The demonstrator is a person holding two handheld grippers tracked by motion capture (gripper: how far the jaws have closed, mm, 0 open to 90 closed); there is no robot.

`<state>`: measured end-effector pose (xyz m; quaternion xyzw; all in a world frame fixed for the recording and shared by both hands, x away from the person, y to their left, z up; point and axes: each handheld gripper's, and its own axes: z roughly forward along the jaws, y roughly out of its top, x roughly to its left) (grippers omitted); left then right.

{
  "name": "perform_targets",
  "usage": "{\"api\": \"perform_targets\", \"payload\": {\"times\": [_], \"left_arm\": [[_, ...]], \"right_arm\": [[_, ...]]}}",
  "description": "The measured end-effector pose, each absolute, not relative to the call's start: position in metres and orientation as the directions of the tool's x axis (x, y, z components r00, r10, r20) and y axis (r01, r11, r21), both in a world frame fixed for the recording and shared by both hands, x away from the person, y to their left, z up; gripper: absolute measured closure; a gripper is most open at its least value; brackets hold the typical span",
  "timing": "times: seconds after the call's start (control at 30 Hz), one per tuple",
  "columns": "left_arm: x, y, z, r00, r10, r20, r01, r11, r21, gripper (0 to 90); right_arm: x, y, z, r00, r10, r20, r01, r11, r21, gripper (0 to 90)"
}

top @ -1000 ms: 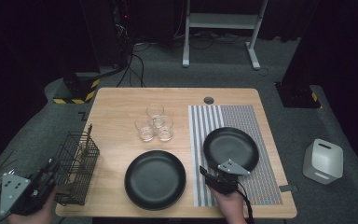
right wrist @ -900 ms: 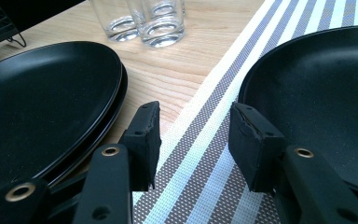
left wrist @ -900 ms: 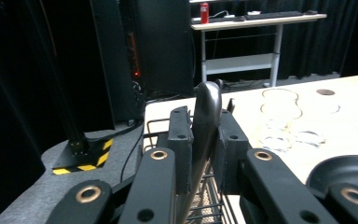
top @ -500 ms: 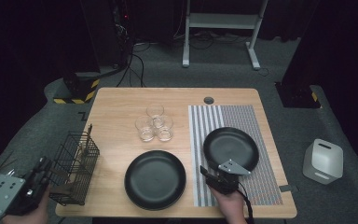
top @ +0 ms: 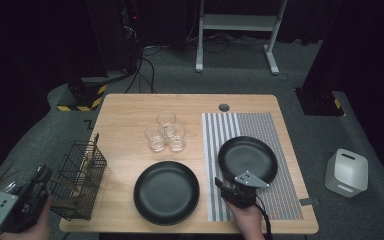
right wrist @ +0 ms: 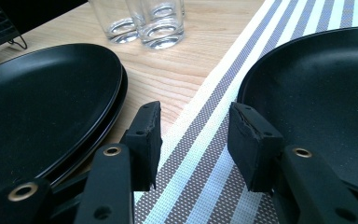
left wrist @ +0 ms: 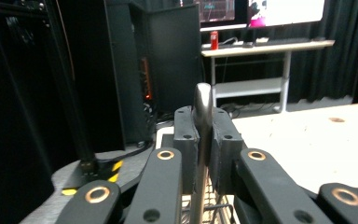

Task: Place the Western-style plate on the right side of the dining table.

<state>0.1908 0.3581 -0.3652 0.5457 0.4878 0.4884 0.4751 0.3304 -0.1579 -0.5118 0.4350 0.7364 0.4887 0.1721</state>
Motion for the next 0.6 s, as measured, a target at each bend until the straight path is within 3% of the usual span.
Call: {"api": "perform_targets", "payload": {"times": [0.2,0.6], "left_arm": [[0.1913,0.3598,-0.3643,0.073,0.997,0.031,0.053,-0.035,0.998,83.3],[0.1923,0.3564,-0.3609,0.083,0.996,0.039,0.049,-0.043,0.998,83.2]], "right_arm": [[0.3299,-0.1578,-0.5117,-0.564,0.809,0.165,0.469,0.15,0.87,55.1],[0.3289,-0.1544,-0.5123,-0.578,0.804,0.138,0.456,0.178,0.872,55.6]]}}
